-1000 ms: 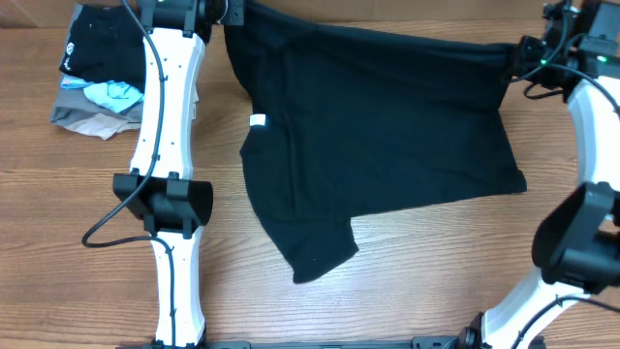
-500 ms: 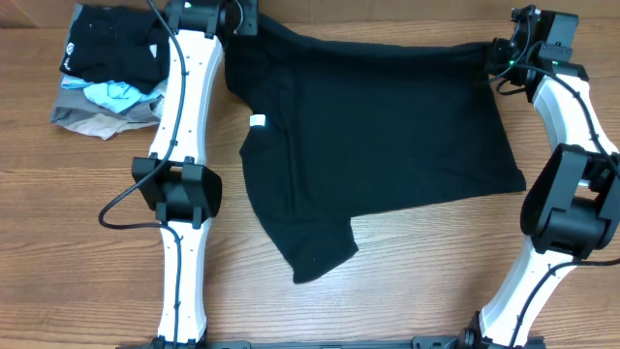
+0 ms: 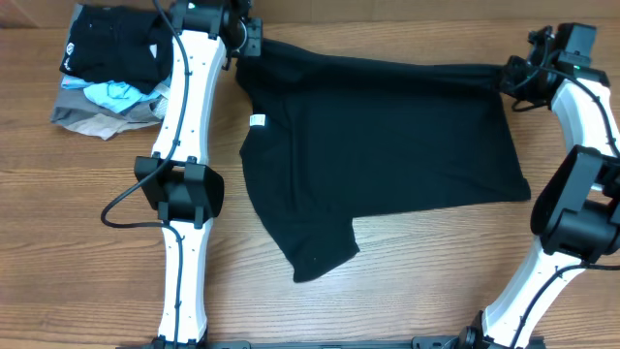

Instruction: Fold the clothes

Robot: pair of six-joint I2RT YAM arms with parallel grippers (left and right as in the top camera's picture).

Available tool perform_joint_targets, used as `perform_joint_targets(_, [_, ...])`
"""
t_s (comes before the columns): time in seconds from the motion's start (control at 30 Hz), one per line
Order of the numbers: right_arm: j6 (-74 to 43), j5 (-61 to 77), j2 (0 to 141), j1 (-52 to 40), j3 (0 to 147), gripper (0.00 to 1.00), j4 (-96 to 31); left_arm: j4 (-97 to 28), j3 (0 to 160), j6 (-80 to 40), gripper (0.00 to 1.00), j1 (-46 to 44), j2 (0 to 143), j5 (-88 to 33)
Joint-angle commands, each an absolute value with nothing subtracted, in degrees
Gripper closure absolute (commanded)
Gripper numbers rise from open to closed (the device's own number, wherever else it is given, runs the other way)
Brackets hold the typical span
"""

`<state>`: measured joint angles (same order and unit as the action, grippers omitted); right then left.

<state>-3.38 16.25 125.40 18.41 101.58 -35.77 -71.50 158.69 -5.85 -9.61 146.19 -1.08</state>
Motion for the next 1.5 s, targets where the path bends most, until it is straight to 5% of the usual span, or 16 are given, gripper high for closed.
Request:
perform_joint_targets(0.0, [-2.9, 15.3, 125.4, 19.1, 101.8, 0.96, -36.0, -71.4, 158.8, -6.4, 0.96, -10.5, 146.9, -1.5])
perform_joint_targets(0.77, [-1.5, 12.4, 125.5, 19.3, 101.8, 0.95, -40.4, -71.2, 146.3, -7.9, 0.96, -13.2, 146.9, -2.2])
perform_joint_targets(0.97, [-1.5, 12.5, 125.5, 19.9, 102.1, 0.77, -42.0, -75.8, 146.3, -7.7, 0.89, -13.2, 146.9, -2.2])
perform_joint_targets(1.47, [-1.4, 15.5, 125.4, 20.1, 102.3, 0.74, -43.9, -77.9, 146.4, -7.7, 0.93, -13.0, 146.9, -1.0])
